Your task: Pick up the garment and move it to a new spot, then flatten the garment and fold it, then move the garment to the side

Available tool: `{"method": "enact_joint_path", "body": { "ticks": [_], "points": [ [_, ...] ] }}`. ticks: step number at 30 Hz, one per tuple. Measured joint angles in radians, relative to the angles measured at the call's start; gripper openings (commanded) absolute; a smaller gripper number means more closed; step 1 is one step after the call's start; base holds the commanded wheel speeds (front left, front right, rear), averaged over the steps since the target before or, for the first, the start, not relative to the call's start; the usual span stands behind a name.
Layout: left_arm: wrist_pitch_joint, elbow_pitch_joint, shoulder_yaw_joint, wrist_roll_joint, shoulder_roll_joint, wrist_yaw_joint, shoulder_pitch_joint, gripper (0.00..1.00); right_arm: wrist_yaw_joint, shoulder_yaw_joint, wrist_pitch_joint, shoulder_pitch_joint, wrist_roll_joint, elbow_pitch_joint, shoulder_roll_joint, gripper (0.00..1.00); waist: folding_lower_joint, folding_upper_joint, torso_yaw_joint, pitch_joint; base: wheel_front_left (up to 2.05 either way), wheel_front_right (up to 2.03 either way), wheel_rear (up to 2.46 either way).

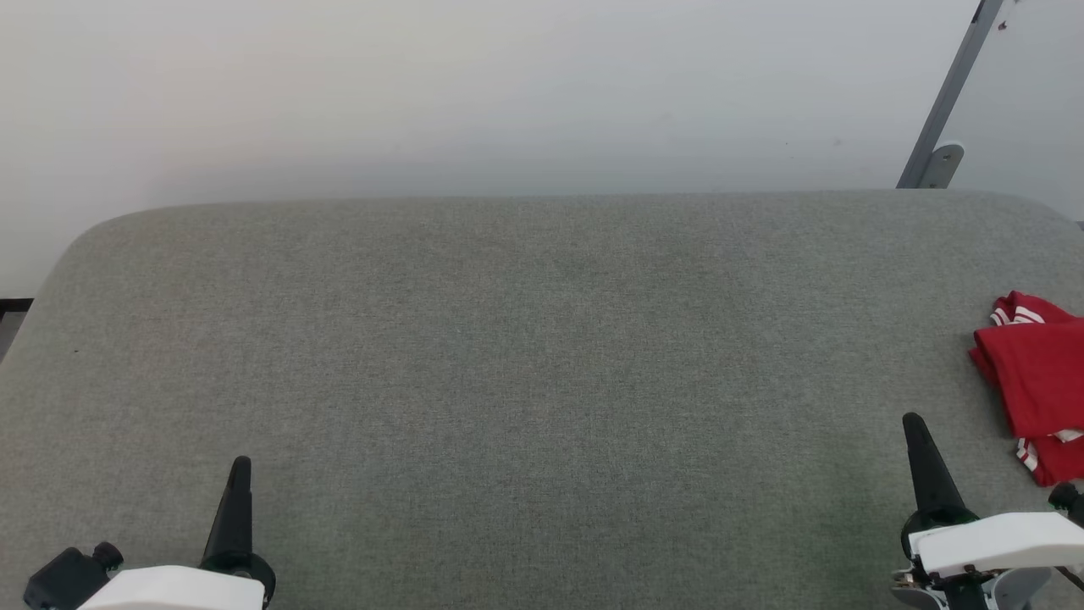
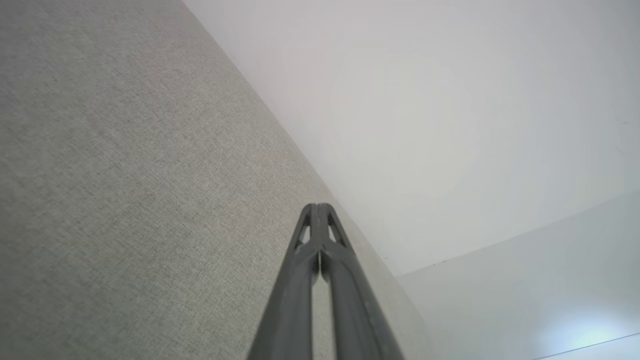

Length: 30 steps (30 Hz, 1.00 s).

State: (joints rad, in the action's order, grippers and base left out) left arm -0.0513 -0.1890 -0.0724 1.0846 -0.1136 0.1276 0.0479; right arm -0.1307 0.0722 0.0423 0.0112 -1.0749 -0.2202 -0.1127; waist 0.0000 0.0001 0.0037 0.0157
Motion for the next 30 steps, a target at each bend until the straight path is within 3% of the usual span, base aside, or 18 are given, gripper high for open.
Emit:
{"method": "enact_joint_path", "body": {
  "ticks": [30],
  "points": [
    [0.078,-0.028,-0.016,0.267,0.027,0.000,-0.071,0.00,0.000,0.023,-0.078,0.044,-0.264,-0.012,0.031,0.00,0.0000,0.0000,-0.002,-0.008,0.00,0.00,0.00]
  ]
}}
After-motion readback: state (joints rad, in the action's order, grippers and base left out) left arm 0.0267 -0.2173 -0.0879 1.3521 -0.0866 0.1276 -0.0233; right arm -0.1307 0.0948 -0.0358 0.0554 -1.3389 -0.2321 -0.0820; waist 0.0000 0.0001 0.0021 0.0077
